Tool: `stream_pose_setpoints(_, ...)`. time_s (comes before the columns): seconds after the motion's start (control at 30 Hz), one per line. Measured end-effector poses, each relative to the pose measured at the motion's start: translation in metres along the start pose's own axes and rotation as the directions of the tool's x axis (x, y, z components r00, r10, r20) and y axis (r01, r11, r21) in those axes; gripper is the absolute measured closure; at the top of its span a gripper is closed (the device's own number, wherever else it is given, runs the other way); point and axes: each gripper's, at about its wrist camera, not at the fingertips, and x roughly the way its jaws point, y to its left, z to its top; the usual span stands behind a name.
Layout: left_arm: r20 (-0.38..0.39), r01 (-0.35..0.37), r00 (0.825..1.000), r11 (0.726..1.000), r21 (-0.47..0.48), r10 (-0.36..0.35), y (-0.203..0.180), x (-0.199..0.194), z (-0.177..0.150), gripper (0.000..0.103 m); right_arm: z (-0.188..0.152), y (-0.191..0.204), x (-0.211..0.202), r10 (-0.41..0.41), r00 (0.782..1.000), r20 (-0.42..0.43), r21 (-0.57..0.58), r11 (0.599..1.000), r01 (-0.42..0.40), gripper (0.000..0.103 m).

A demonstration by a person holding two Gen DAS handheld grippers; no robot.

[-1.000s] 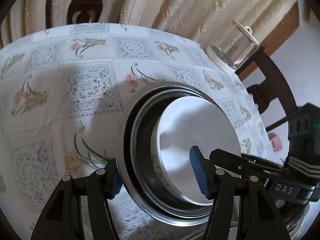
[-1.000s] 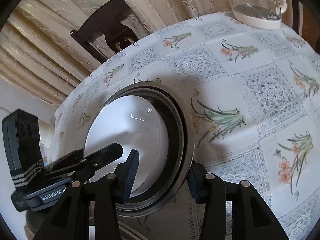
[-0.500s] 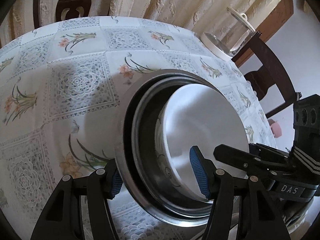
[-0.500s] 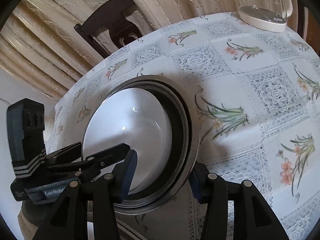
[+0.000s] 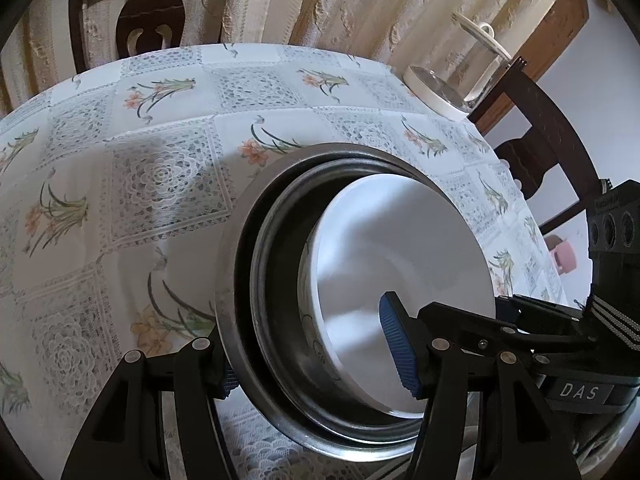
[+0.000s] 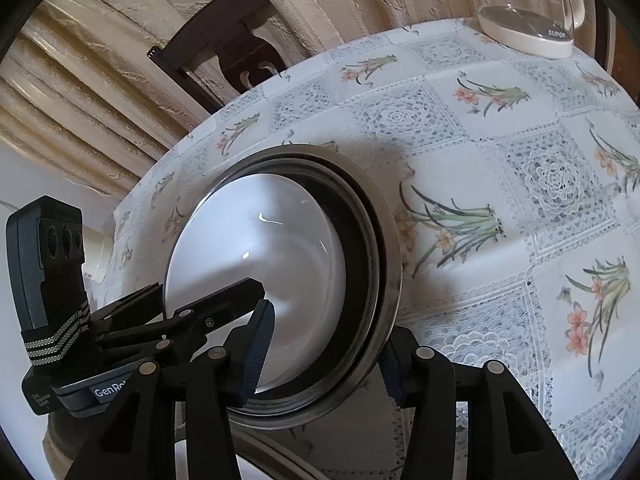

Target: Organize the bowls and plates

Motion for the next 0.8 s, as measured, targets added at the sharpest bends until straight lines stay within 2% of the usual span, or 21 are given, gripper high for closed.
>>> stream_pose_setpoints(0.4,0.029,0.001,1.000,1.000,-0.003,-0.001,-0.012,-0.032,-0.005,0.042,-0.008,0.013,-0.032,0.022,1.000,0.012,-0.012,1.000,-0.022,0.051)
stream_pose_setpoints(0.8,0.028,0.005,1.000,1.000,0.029,-0.006,-0.037,-0.078,-0.041,0.042,-0.048,0.031,-0.072,0.046,0.999,-0.005,-0.067,0.997,-0.047,0.051)
